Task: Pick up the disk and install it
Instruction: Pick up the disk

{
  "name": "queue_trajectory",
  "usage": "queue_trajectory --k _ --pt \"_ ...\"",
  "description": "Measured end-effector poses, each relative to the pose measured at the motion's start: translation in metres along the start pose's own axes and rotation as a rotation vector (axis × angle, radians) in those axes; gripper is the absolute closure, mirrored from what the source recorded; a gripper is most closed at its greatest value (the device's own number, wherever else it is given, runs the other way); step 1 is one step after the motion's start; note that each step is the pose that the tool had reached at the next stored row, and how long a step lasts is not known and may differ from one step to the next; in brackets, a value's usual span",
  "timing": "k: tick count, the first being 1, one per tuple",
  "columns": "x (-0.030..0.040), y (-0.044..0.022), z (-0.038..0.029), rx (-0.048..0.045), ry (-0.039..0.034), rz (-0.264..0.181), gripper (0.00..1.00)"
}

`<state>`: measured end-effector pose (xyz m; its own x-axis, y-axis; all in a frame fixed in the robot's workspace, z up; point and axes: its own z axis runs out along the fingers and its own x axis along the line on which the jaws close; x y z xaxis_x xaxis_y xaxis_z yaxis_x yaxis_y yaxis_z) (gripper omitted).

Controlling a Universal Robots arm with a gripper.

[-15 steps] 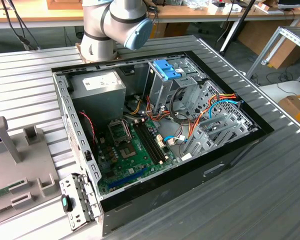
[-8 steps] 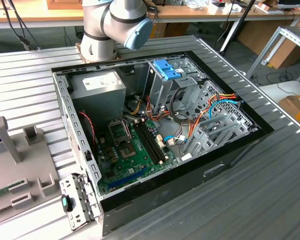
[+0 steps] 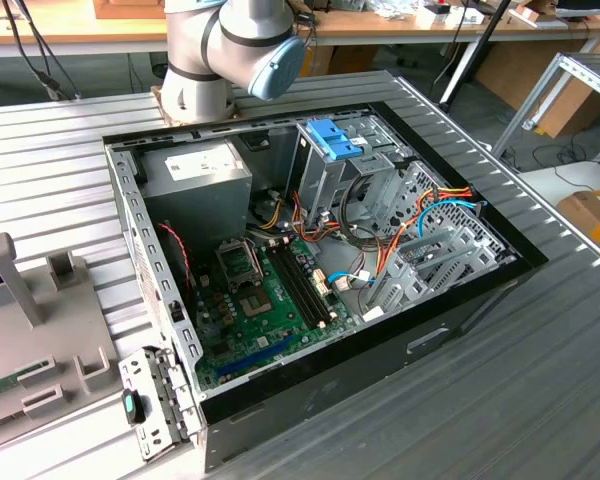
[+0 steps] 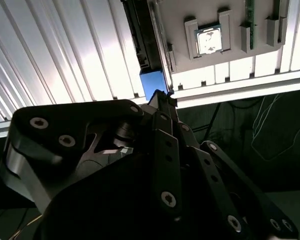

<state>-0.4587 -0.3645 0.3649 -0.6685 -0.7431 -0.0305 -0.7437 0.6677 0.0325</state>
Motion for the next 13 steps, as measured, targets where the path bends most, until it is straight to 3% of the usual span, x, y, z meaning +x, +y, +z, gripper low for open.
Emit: queue_trajectory --k 8,11,13 --pt "0.0000 0.0000 0.0000 -0.0091 0.0097 -0.298 0.89" --pt "0.0000 0.0000 0.0000 -0.0117 0.0124 -0.382 0.89" --pt "0.0000 0.0000 0.0000 -0.0145 0.0156 -0.477 0.89"
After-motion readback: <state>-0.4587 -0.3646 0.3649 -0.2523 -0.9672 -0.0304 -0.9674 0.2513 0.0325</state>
